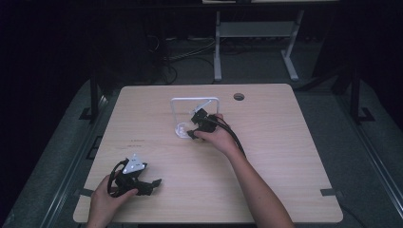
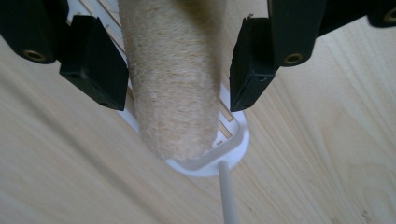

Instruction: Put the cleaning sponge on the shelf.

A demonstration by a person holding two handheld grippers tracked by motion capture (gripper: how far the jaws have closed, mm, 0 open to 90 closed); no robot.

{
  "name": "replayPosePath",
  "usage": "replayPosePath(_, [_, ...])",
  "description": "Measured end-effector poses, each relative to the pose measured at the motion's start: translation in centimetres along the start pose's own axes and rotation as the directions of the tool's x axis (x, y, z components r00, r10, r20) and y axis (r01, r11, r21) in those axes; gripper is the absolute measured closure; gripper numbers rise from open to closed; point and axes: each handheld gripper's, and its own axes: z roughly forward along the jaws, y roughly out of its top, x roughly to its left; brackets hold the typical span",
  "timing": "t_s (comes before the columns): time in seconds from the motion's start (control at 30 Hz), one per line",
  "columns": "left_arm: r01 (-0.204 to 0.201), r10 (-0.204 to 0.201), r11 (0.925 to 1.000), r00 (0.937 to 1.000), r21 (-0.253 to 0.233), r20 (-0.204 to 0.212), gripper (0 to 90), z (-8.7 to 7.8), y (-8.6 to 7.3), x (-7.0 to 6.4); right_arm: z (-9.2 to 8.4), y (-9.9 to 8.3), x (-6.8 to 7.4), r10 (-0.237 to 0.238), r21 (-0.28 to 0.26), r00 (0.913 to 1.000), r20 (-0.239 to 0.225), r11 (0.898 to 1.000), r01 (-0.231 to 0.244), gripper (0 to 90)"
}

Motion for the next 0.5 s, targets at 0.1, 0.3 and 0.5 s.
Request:
replayPosePath(0.1, [0.001, -0.001, 1.0000, 1.0000, -0.001, 0.000, 13.1, 0.0, 0.0, 0.0, -1.0, 0.3, 0.2, -0.016, -0.019, 0.9999, 0.006, 1.000, 0.016, 38.1])
replayPosePath(0.3, [-0.001, 0.001, 1.0000, 1.0000, -0.001, -0.001, 13.1, 0.0, 0.0, 0.0, -2.8, 0.5, 0.9, -0.036, -0.067, 0.9993, 0.007, 0.997, 0.036, 43.1])
replayPosePath(0.5, [0.000, 0.000, 1.0000, 1.0000, 0.000, 0.000, 13.1, 0.0, 0.0, 0.0, -3.5, 0.2, 1.6, -0.043, -0.078, 0.9985, -0.035, 0.996, 0.040, 54.8])
